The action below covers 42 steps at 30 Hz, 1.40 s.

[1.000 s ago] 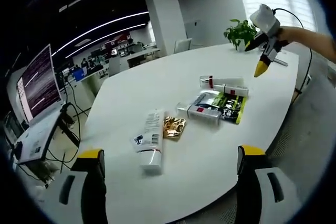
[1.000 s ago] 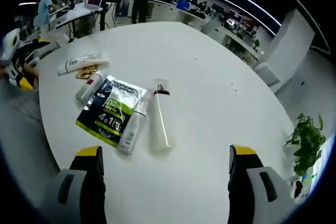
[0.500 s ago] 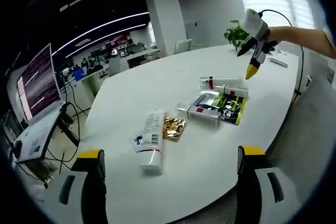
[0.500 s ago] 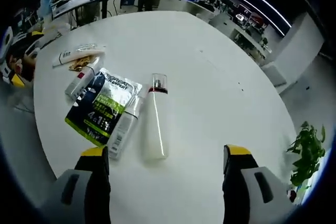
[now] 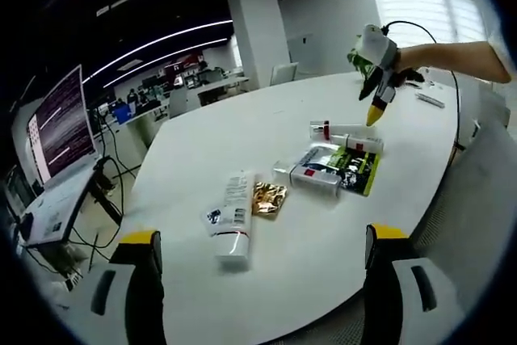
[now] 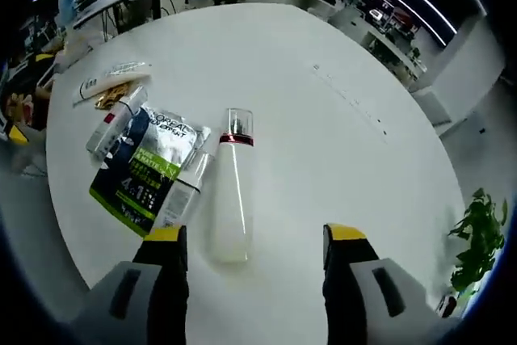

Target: Arrange the skincare products in the storage area until every visible bottle or jar stands upright without overlapping.

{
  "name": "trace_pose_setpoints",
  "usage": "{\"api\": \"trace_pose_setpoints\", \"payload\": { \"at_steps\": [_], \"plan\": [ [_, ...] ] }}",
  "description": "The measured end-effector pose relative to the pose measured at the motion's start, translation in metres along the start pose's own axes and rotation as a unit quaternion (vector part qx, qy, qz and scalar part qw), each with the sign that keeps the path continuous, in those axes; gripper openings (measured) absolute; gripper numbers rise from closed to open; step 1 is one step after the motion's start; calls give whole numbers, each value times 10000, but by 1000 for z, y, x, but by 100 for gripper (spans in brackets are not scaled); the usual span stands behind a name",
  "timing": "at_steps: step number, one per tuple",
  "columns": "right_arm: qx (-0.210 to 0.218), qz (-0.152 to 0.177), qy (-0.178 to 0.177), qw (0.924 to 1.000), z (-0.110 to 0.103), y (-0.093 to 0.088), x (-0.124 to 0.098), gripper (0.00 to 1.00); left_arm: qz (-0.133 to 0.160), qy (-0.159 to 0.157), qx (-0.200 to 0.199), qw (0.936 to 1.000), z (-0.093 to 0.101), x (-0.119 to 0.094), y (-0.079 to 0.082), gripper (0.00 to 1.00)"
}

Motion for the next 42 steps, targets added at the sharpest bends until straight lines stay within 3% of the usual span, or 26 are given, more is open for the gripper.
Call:
{"api": "trace_pose_setpoints", "payload": {
  "at_steps": [19, 30, 35, 42],
  "plan": [
    [-138, -414, 658, 9969, -14, 11, 30, 44, -50, -35, -50, 10000, 0, 0, -3, 99],
    [-43, -706, 946, 9930, -2, 17, 55, 35, -63, -41, -56, 10000, 0, 1, -4, 99],
    [153, -770, 1176, 9900, -12, 17, 54, 31, -72, -42, -77, 9999, -1, 1, -4, 99],
    [155, -926, 1220, 9881, -9, 18, 59, 30, -90, -51, -70, 9999, 0, 2, -5, 99]
  ]
}}
Point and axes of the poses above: the point that each gripper's makers call its tool centre point, and the gripper's own axes: x roughly forward along the fingers, z roughly to its right, y roughly out of its top, the point moved 6 cm from there along -x, roughly backward along the fingers, and after that the axes turned 1 degree about x, right-handed, at the moved point
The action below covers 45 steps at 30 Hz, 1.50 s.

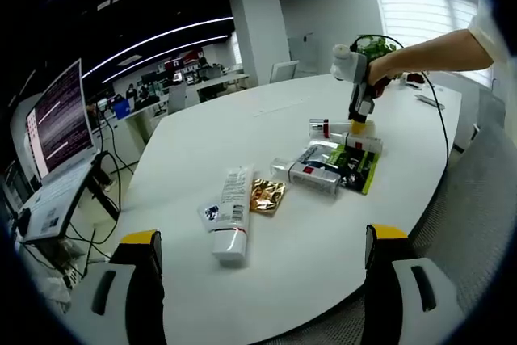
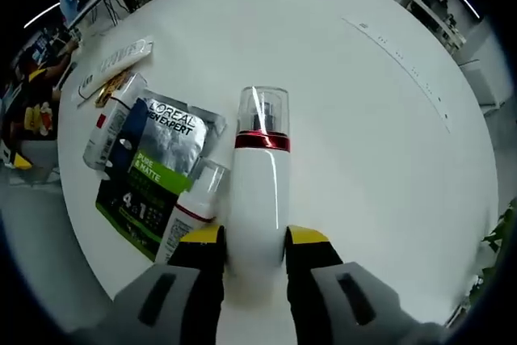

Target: Arrange the skincare products in the storage area until every visible bottle or jar stands upright without overlapping.

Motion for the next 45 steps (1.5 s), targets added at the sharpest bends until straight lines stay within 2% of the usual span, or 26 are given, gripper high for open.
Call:
{"api": "trace_pose_setpoints", "payload": {
  "at_steps": [8, 15, 18, 22, 23, 34, 38, 45],
  "plan": [
    [111, -159, 127, 9997, 0, 0, 4, 30, -20, -4, 29, 10000, 0, 0, 0, 99],
    [-239, -524, -44, 9983, -12, 0, 3, 31, -81, -36, 56, 9999, 2, 0, -1, 99],
    [-241, -602, -60, 9979, -9, 3, 6, 30, -106, -48, 78, 9999, 2, 1, -2, 99],
    [-281, -595, -40, 9978, -7, 1, 6, 30, -160, -88, 112, 9998, 3, 1, -3, 99],
    [-164, -604, -68, 9980, -7, 1, 5, 29, -184, -101, 130, 9997, 4, 1, -3, 99],
    [75, -692, -158, 9974, -2, 4, 8, 27, -351, -152, 300, 9988, 5, 1, -4, 99],
    [171, -721, -156, 9971, -3, 3, 7, 27, -353, -144, 239, 9990, 4, 1, -3, 99],
    [200, -749, -80, 9970, -6, 0, 6, 26, -462, -228, 485, 9975, 7, 1, -1, 99]
  ]
}}
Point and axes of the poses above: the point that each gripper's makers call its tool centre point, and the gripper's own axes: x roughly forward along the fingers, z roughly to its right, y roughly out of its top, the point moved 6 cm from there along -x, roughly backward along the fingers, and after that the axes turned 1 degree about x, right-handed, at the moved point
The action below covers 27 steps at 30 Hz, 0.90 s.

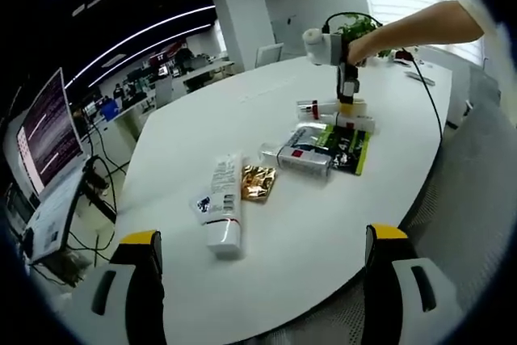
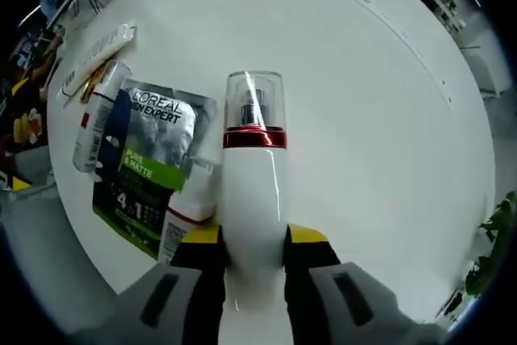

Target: Arrange the skincare products in the storage area until every visible bottle or jar stands upright without overlapping.

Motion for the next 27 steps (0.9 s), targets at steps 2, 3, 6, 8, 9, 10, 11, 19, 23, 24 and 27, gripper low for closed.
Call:
{"api": "trace_pose_setpoints", "payload": {
  "at_steps": [2, 3, 6, 8, 9, 10, 11, 19, 23, 24, 27],
  "plan": [
    [41, 22, 63, 10000, -1, -3, -1, 26, -39, -52, 119, 9999, 1, 0, 0, 99],
    [69, 10, 104, 9999, 0, -4, -1, 26, -56, -83, 160, 9998, 1, 1, 1, 99],
    [221, -35, 302, 9993, -2, -9, -2, 26, -43, -139, 195, 9997, 2, 1, 5, 99],
    [409, 10, 512, 9979, -6, -14, -3, 26, -15, -172, 221, 9996, 2, 2, 9, 99],
    [513, 86, 580, 9970, -6, -15, -4, 26, -7, -191, 237, 9995, 2, 2, 10, 99],
    [589, 146, 621, 9962, -6, -16, -4, 26, -9, -200, 251, 9995, 2, 3, 11, 99],
    [652, 153, 674, 9955, -7, -19, -4, 26, -17, -217, 264, 9994, 2, 3, 12, 99],
    [1267, 441, 1495, 9796, -9, -27, -5, 26, 0, -255, 206, 9995, -5, 2, 18, 99],
    [1674, 635, 1916, 9650, -7, -33, -4, 26, 90, -376, -7, 9993, -7, 4, 22, 99],
    [1780, 711, 2006, 9607, -8, -36, -4, 26, 137, -410, -37, 9991, -8, 4, 24, 99],
    [2030, 845, 2257, 9491, -10, -42, -4, 26, 219, -547, -96, 9982, -7, 7, 27, 99]
  ]
}}
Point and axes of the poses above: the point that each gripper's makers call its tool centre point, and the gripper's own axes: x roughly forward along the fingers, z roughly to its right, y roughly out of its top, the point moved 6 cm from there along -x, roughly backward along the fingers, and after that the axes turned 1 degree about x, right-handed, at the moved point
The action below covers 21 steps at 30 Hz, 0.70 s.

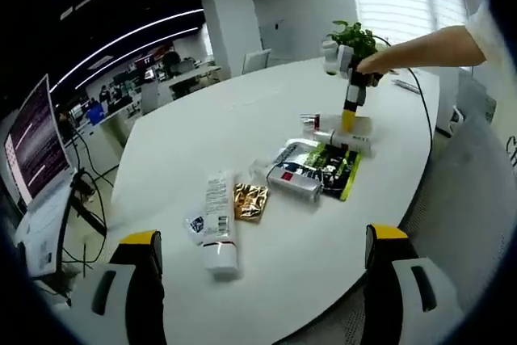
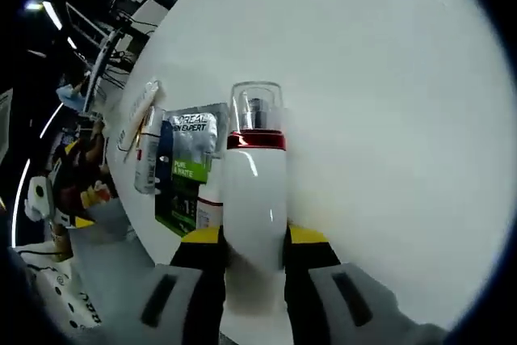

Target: Arrange the skincare products in the storage area until every visible bottle or jar stands upright without overlapping.

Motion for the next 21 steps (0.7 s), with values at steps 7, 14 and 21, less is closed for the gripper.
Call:
{"api": "trace_pose_setpoints", "payload": {
  "at_steps": [7, 14, 21],
  "plan": [
    [547, 274, 709, 9956, 2, -13, 1, 26, 180, -305, -172, 9992, -3, 6, 11, 99],
    [960, 571, 1266, 9857, -5, -26, 2, 26, 418, -635, -344, 9965, -9, 17, 21, 99],
    [1147, 914, 1717, 9742, -21, -39, 6, 26, 662, -899, -677, 9914, -6, 20, 32, 99]
  ]
}}
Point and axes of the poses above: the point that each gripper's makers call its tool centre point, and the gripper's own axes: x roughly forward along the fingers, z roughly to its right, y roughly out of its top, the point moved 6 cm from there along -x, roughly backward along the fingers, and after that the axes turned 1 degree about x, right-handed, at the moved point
